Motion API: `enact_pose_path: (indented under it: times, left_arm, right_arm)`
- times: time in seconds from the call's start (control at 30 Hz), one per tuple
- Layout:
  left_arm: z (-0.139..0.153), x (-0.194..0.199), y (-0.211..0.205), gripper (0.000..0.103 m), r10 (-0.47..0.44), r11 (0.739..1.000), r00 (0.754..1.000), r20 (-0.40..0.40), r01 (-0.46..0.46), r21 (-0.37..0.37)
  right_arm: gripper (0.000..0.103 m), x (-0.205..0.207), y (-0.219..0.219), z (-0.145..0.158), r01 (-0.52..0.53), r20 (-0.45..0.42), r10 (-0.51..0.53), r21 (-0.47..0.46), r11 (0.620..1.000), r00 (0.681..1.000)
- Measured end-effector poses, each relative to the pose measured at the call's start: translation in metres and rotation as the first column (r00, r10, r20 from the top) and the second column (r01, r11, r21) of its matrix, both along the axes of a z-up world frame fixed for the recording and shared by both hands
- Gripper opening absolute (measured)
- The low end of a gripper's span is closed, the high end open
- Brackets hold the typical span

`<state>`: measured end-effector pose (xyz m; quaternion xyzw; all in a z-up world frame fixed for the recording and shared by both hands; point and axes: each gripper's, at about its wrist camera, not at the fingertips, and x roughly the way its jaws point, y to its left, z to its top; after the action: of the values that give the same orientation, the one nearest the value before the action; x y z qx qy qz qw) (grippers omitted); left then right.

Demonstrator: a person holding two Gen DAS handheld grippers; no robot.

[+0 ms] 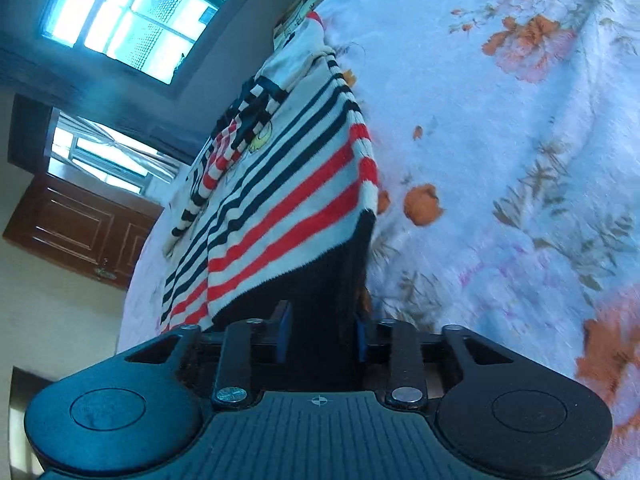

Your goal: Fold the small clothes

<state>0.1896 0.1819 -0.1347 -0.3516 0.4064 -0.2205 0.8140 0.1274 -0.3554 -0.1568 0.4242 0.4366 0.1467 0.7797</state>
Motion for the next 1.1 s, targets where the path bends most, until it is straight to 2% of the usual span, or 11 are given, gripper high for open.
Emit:
enact_pose_path:
  times: [0.1,0.13,0.17,0.2,0.4,0.5,0.53,0.57,0.63,0.87,1.1]
  left_arm:
    - [-0.002,0.005,0.002,0.052,0.024,0.999,1.000,-0.018,-0.024,-0.029]
    - [-0.002,0.009,0.002,0.045,0.027,0.999,0.999,-0.028,-0.028,-0.027]
    - [-0.001,0.012,-0.001,0.031,0.024,1.000,0.999,-0.038,-0.024,0.011]
    - [0.001,0.015,-0.004,0.003,0.014,0.998,0.999,-0.048,-0.010,0.063]
    - [0.031,-0.004,0.018,0.003,0.083,0.996,0.992,0.098,-0.081,-0.026]
    - [0.005,0.000,0.017,0.003,0.075,0.995,0.997,0.002,-0.075,0.072]
    - [-0.010,0.001,0.018,0.004,0.083,0.994,0.995,-0.048,-0.079,0.075]
    - [-0.016,-0.002,0.022,0.004,0.108,0.994,0.993,-0.040,-0.108,0.018]
    - [-0.014,-0.003,0.022,0.003,0.126,0.992,0.991,-0.039,-0.126,0.011]
    - [0.000,0.003,0.021,0.003,0.164,0.985,0.986,0.014,-0.163,-0.061]
    - [0.029,0.050,0.013,0.003,0.204,0.976,0.975,0.084,-0.195,-0.096]
  right_arm:
    - [0.007,0.005,-0.001,-0.003,0.005,-0.015,-0.005,-0.015,1.000,1.000]
    - [0.006,0.008,0.000,-0.002,0.001,-0.019,-0.001,-0.032,0.999,1.000]
    - [0.005,0.010,0.002,0.001,-0.010,-0.011,0.009,-0.054,0.999,1.000]
    - [0.005,0.011,0.002,0.005,-0.014,0.008,0.014,-0.057,0.998,1.000]
    - [0.005,-0.007,-0.012,0.040,-0.002,0.221,-0.007,0.041,0.999,0.975]
    - [0.005,-0.008,-0.013,0.018,0.005,0.157,-0.004,-0.005,1.000,0.988]
    - [0.005,-0.003,-0.010,0.004,0.003,0.085,0.000,-0.034,0.999,0.996]
    - [0.005,-0.001,-0.009,-0.006,0.005,0.036,-0.004,-0.038,0.999,0.999]
    - [0.005,-0.004,-0.012,-0.007,0.037,0.058,-0.038,0.018,0.999,0.998]
    - [0.005,0.012,-0.012,0.020,0.059,0.145,-0.063,0.029,0.998,0.988]
    - [0.005,0.062,-0.009,0.056,0.066,0.233,-0.071,0.032,0.997,0.970]
